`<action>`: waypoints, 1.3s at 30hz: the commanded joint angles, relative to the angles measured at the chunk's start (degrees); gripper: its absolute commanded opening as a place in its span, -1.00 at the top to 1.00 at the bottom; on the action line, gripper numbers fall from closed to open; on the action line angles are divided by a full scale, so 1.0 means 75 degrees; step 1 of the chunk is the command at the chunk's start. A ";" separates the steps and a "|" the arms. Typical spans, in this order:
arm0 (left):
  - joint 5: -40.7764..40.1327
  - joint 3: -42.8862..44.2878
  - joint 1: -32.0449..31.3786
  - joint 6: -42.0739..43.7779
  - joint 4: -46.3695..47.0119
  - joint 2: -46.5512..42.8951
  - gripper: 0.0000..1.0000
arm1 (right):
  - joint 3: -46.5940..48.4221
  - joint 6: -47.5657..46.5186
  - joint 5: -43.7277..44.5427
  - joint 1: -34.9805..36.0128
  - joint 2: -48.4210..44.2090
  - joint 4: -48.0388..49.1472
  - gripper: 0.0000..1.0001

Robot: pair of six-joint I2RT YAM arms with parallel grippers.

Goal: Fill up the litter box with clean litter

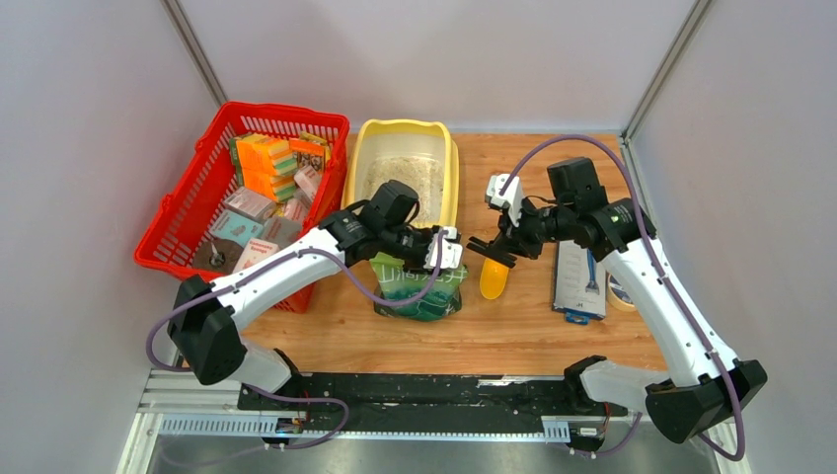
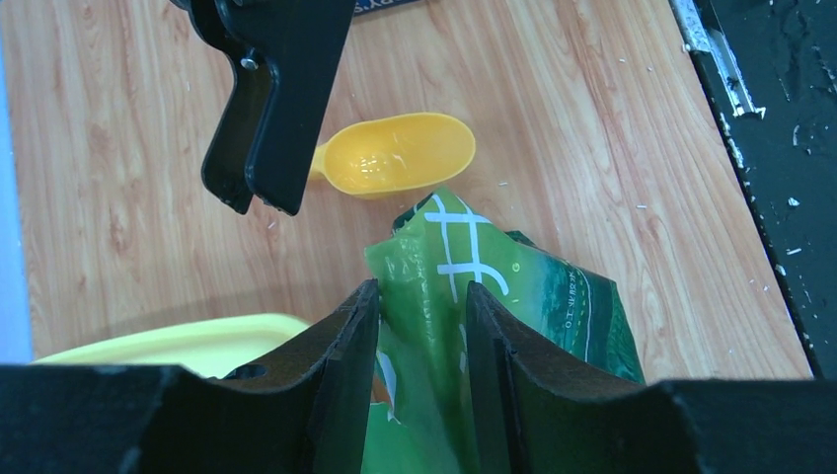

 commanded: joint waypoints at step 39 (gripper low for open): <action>0.1112 0.0154 -0.0008 -0.2555 0.0191 0.0406 0.95 | -0.0020 -0.2191 -0.0021 0.0729 0.0031 -0.1073 1.00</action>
